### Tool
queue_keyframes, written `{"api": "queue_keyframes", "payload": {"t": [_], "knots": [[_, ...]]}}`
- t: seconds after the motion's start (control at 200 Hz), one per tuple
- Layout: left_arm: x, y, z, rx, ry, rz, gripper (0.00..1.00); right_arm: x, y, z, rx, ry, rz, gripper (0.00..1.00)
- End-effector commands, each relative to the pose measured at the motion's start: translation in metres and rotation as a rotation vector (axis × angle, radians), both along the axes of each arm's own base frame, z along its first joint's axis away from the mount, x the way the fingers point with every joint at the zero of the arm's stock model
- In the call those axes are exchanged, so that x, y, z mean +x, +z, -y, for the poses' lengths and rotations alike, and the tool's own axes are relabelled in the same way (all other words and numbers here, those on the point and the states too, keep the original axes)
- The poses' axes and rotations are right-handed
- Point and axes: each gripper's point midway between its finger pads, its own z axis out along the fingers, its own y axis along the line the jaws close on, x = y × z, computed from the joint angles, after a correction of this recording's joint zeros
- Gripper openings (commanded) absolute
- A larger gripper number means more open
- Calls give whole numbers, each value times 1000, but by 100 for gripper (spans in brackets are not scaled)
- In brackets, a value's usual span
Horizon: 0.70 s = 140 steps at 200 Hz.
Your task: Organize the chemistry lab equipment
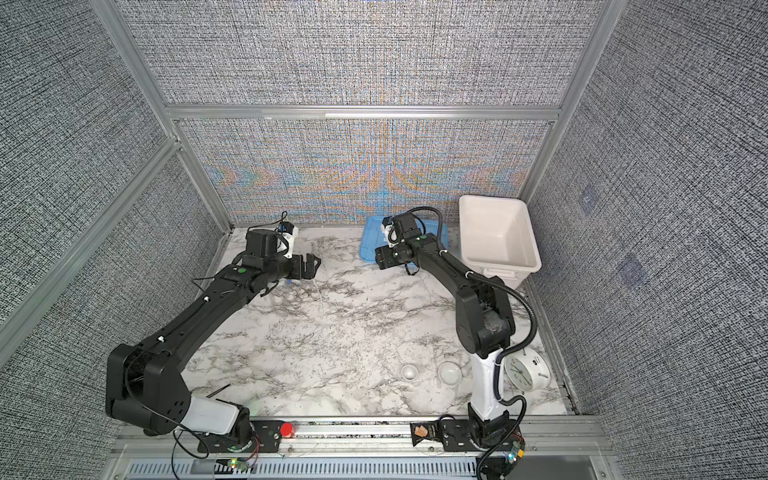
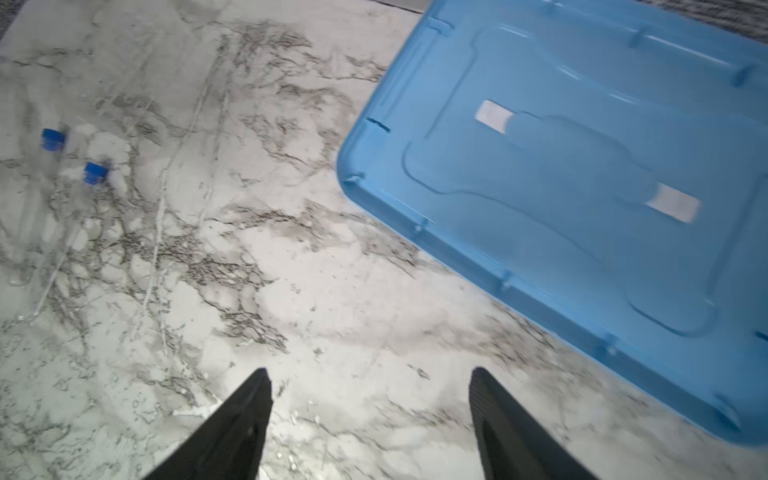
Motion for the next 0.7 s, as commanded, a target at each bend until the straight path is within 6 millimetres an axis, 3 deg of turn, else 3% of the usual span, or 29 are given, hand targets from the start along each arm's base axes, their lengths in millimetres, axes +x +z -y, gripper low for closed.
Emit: {"api": "queue_keyframes", "payload": {"t": [0.0, 0.17, 0.32, 0.425, 0.555, 0.695], "knots": [[-4, -3, -33, 111, 124, -12, 99, 4, -5, -22, 66, 1, -39, 78], [-4, -16, -64, 159, 248, -77, 99, 12, -15, -46, 91, 1, -52, 78], [15, -29, -78, 157, 226, -186, 99, 4, -15, -56, 94, 17, -55, 79], [36, -39, -87, 99, 201, -247, 99, -9, -9, -43, 72, -9, -56, 85], [62, -55, -81, 88, 92, -288, 99, -29, 9, -20, 27, -30, -3, 98], [86, -77, -86, 91, 68, -330, 99, -50, 32, 8, -41, -73, 34, 99]]}}
